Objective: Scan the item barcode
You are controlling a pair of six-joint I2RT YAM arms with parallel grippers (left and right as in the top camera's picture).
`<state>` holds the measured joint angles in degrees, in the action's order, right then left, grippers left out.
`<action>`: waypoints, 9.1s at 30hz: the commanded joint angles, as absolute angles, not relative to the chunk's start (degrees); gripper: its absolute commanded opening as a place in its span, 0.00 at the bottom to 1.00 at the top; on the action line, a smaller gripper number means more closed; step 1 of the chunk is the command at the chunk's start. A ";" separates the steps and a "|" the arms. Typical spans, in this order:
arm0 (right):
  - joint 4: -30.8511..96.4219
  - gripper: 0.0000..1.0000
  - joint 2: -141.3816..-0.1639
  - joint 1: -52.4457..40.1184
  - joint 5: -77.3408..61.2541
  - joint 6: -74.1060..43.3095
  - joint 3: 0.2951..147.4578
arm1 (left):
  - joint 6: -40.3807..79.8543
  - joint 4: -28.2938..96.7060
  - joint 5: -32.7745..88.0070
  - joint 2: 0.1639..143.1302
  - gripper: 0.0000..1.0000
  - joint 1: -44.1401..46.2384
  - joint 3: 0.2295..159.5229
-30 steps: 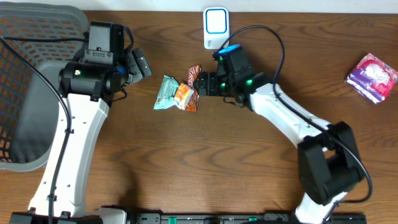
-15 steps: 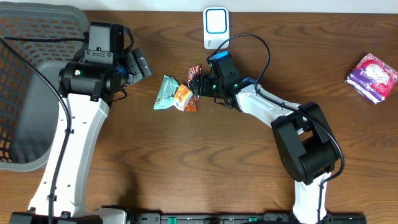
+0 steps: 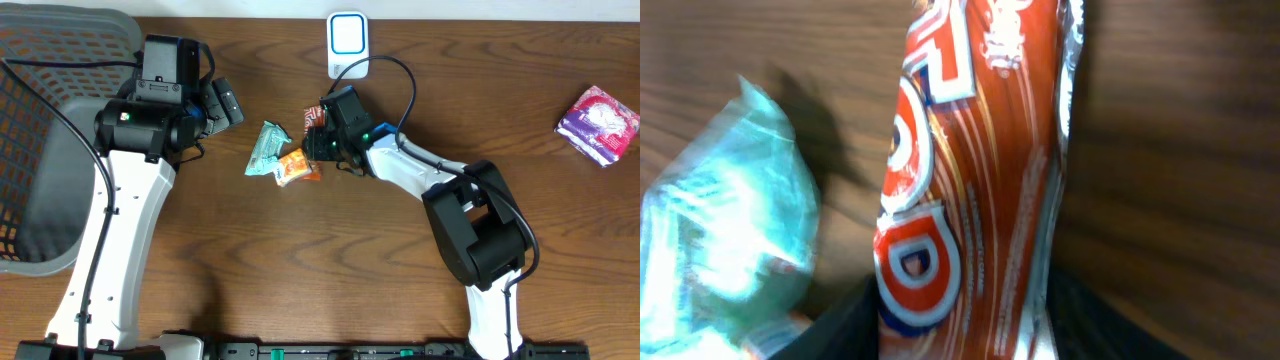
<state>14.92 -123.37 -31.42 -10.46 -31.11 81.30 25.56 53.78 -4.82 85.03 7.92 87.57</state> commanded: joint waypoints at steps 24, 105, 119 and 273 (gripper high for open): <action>53.15 0.54 -130.63 -25.87 7.42 -4.43 103.26 | 26.02 53.95 -5.13 85.34 0.98 7.68 87.99; 26.87 0.01 -134.30 -25.76 16.58 -8.95 122.34 | 26.02 53.95 -5.13 85.34 0.98 7.68 87.99; 37.98 0.01 -134.96 -15.03 27.77 -5.69 122.48 | 26.02 53.95 -5.13 85.34 0.98 7.68 87.99; 51.29 0.56 -130.43 -32.91 3.99 -75.64 105.95 | 26.02 53.95 -5.13 85.34 0.98 7.68 87.99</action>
